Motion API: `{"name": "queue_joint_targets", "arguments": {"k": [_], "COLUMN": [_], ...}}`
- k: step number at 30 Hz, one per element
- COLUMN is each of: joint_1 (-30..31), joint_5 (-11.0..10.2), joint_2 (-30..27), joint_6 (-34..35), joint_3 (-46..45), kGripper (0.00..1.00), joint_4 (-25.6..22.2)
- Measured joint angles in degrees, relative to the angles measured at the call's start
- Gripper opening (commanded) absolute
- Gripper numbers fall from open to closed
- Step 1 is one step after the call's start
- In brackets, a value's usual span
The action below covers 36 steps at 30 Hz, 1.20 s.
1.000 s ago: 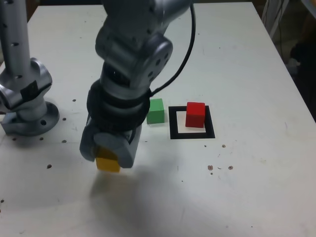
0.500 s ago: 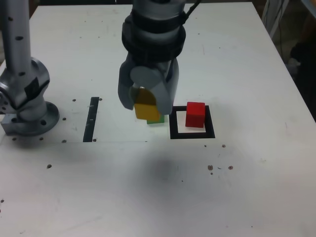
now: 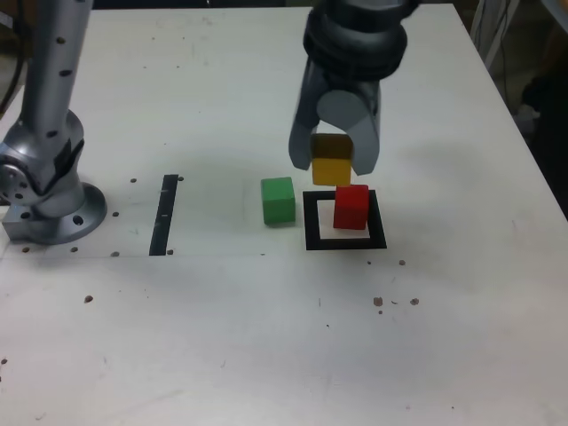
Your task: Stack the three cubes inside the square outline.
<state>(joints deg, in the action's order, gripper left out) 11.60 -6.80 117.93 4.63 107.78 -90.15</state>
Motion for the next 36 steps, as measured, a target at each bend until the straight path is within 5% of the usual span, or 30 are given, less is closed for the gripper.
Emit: {"name": "queue_joint_targets", "arguments": {"k": [15,36], "joint_1": [-3.60,-5.77], "joint_5": [-0.50,-0.65], "joint_2": [6.06,7.52], "joint_6": [-2.31,-3.20], "joint_3": [1.70,0.72], "kGripper": [0.33,0.37], "joint_4": [1.46,2.80]}}
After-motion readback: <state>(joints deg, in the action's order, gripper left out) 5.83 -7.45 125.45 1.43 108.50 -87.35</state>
